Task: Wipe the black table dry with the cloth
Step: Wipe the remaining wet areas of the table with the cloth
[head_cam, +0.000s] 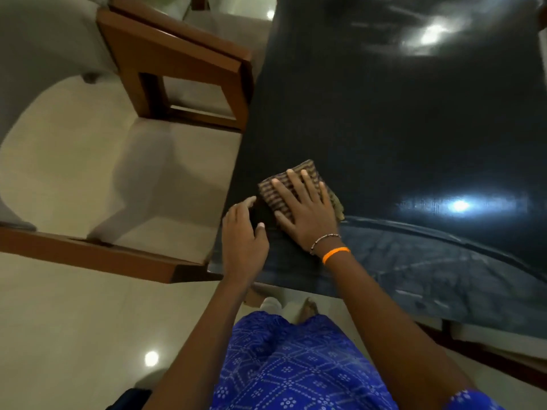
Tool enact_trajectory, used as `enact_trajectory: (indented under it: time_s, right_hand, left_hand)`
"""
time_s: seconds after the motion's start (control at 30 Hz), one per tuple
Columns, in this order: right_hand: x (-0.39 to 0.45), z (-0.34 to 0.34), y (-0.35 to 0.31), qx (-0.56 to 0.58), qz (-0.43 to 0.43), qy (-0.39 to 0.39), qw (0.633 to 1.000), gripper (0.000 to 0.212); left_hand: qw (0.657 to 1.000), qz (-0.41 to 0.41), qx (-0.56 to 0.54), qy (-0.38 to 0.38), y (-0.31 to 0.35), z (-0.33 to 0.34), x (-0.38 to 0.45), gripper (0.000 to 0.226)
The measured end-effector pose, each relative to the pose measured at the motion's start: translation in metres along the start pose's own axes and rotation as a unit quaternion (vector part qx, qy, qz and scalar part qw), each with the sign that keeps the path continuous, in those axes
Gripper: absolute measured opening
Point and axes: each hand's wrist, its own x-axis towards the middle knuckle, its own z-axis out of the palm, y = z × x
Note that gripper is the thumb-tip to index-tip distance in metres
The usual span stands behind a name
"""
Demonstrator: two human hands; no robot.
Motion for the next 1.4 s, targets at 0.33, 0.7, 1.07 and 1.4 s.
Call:
enact_trajectory:
  time_s: [0.33, 0.7, 1.07, 1.4]
  right_hand:
    - [-0.086, -0.045, 0.168, -0.006, 0.301, 0.083, 0.950, 0.066]
    - [-0.037, -0.012, 0.047, 0.004, 0.369, 0.077, 0.926, 0.065]
    - [0.010, 0.045, -0.154, 0.016, 0.009, -0.004, 1.000, 0.063]
    - [-0.053, 0.010, -0.048, -0.023, 0.204, 0.051, 0.977, 0.064]
  left_hand:
    - [0.995, 0.034, 0.057, -0.074, 0.021, 0.048, -0.055, 0.050]
    - [0.994, 0.046, 0.080, -0.058, -0.028, -0.005, -0.013, 0.049]
    - [0.997, -0.027, -0.042, -0.065, -0.088, -0.080, 0.021, 0.062]
    - [0.983, -0.011, -0.090, -0.160, -0.083, -0.070, 0.020, 0.050]
